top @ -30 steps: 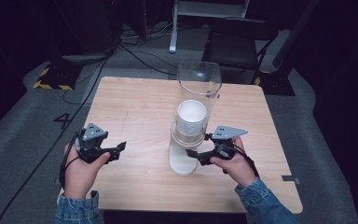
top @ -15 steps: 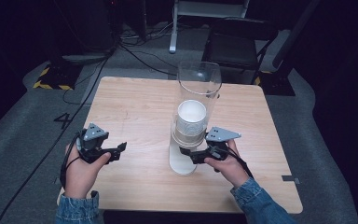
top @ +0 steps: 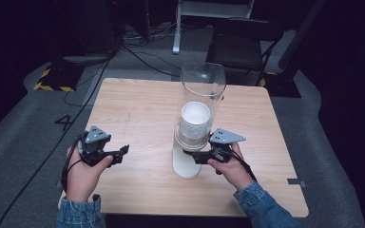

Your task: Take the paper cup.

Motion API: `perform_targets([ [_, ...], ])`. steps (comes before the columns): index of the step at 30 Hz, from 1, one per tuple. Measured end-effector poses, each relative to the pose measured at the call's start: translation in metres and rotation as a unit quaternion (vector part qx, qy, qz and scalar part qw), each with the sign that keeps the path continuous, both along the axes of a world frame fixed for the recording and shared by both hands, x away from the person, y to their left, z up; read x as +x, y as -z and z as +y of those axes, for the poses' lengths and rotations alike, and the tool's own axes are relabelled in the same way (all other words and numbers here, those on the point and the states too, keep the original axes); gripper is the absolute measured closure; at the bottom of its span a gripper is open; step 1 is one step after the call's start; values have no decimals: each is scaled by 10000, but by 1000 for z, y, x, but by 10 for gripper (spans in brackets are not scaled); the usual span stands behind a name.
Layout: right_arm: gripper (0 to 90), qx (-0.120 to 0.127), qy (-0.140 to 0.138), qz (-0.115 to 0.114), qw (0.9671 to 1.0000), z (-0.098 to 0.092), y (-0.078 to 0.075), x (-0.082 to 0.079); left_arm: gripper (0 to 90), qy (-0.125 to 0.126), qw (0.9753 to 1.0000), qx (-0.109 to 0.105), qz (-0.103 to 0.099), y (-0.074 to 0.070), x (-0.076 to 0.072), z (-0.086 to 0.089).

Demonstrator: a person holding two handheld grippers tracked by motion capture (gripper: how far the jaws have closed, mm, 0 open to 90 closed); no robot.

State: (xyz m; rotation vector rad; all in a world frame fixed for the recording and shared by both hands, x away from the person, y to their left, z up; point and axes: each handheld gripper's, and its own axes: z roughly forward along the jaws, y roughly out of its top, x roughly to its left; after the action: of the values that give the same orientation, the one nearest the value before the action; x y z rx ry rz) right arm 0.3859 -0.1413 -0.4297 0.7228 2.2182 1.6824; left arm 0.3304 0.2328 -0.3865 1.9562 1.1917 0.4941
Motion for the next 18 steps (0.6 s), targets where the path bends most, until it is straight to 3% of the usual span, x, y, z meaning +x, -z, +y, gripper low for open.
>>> perform_targets([
  [7,302,-81,-28,8,10000,-1,0,0,246,20,10000,-8,13,1,0,0],
  [18,309,-82,31,233,9997,-2,1,-3,246,-8,10000,-23,30,2,0,1],
])
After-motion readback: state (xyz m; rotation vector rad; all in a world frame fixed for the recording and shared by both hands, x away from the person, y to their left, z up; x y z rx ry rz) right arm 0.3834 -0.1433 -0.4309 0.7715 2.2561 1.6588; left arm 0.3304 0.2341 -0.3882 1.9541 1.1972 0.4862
